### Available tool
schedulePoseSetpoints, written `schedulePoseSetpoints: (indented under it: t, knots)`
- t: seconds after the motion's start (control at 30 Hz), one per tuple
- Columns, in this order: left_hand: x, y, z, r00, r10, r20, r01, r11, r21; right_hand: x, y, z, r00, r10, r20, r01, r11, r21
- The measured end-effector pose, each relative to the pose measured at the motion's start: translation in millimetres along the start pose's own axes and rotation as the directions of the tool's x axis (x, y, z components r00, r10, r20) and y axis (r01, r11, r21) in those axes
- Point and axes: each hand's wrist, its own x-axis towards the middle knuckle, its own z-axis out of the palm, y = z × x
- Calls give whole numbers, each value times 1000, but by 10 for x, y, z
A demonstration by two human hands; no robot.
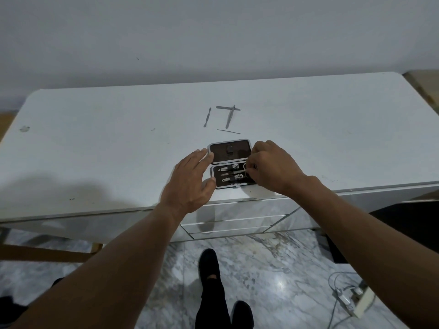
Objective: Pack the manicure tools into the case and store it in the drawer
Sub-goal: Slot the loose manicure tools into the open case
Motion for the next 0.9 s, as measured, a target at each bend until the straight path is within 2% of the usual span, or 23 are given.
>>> schedulePoseSetpoints:
  t: [0.9]
  knots:
    - [-5,20,-20,1000,-12,0,12,1000,-28,83,16,-60,1000,-17,11,16,996,87]
